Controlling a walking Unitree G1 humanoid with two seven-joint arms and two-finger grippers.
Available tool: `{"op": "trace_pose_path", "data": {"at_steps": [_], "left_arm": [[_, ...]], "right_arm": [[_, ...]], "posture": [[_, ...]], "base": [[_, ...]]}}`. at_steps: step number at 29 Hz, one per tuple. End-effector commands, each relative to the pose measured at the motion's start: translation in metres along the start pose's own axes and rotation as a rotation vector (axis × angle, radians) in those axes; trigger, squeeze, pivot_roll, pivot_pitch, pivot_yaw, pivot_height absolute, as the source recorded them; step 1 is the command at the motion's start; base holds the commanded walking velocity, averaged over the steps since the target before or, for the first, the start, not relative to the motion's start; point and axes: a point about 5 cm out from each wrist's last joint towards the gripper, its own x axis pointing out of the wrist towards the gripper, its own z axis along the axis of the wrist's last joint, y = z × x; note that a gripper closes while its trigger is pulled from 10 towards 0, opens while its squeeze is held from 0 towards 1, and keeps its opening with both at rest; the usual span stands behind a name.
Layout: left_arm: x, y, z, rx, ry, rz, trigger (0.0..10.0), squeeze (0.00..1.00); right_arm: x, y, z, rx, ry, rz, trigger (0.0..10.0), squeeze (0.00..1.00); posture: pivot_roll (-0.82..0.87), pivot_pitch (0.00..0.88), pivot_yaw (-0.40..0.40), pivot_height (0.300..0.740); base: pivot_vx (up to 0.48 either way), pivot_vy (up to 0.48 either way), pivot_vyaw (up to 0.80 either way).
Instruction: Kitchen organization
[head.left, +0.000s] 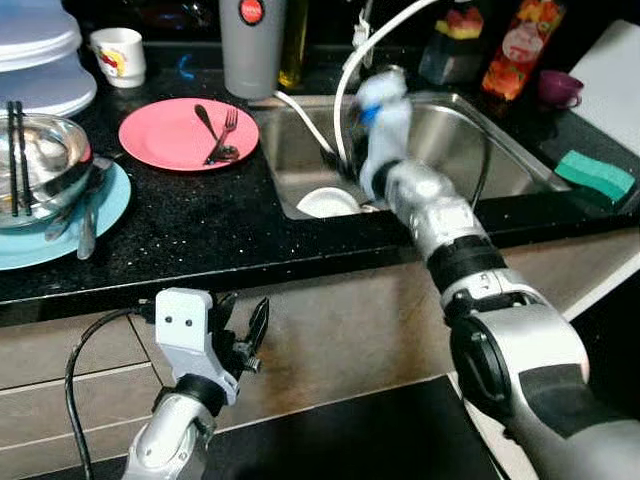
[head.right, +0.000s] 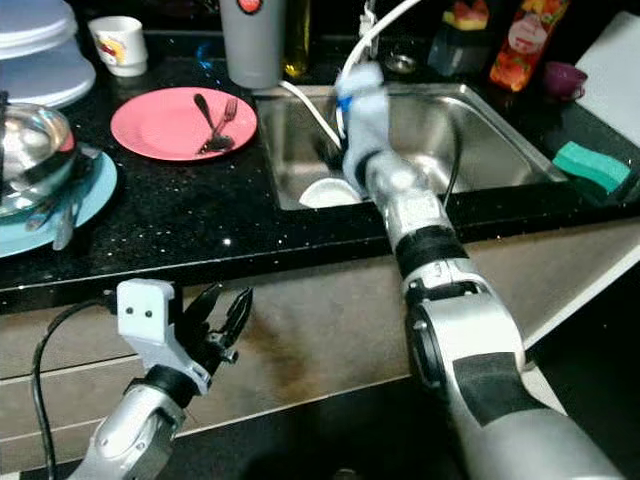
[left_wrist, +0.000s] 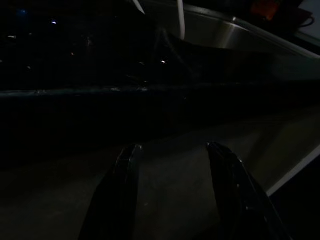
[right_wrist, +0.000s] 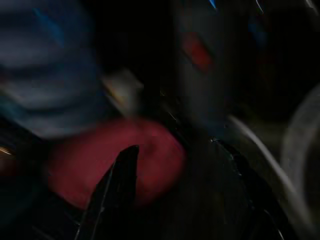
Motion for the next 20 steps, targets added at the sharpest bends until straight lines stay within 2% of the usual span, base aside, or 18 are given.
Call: {"op": "trace_pose_path", "data": {"at_steps": [1,3,5,6,12,14,20], "left_arm": [[0.001,0.002,-0.003,0.0,0.021,0.0,10.0,0.0],[0.002,0.004,-0.003,0.002,0.023,-0.002,10.0,0.0],[0.003,0.004,-0.004,0.002,0.024,-0.003,10.0,0.0],[0.005,0.005,-0.004,0.005,0.024,-0.003,10.0,0.0],[0.006,0.007,-0.004,0.007,0.023,-0.001,10.0,0.0],[0.008,0.008,-0.005,0.007,0.019,0.005,10.0,0.0],[0.009,0.009,-0.005,0.005,0.015,0.01,10.0,0.0]], "right_arm": [[-0.003,0.011,0.007,0.076,-0.065,0.098,10.0,0.0],[-0.005,0.029,-0.002,0.064,-0.055,0.172,10.0,0.0],[-0.005,0.034,-0.007,0.051,-0.044,0.188,10.0,0.0],[-0.006,0.039,-0.019,0.046,-0.013,0.184,10.0,0.0],[-0.006,0.044,-0.03,0.031,0.021,0.182,10.0,0.0],[-0.005,0.051,-0.038,-0.075,0.08,0.176,10.0,0.0],[-0.004,0.059,-0.037,-0.103,0.076,0.196,10.0,0.0]], "posture": [[0.13,0.088,-0.074,0.74],[0.13,0.078,-0.069,0.74],[0.13,0.077,-0.069,0.74],[0.14,0.072,-0.069,0.74],[0.15,0.064,-0.072,0.74],[0.15,0.055,-0.082,0.74],[0.16,0.052,-0.086,0.74]], "base": [[0.0,0.0,0.0],[0.0,0.0,0.72],[0.0,0.0,0.77],[0.0,0.0,0.77],[0.0,0.0,0.77],[0.0,0.0,0.77],[0.0,0.0,0.77]]}}
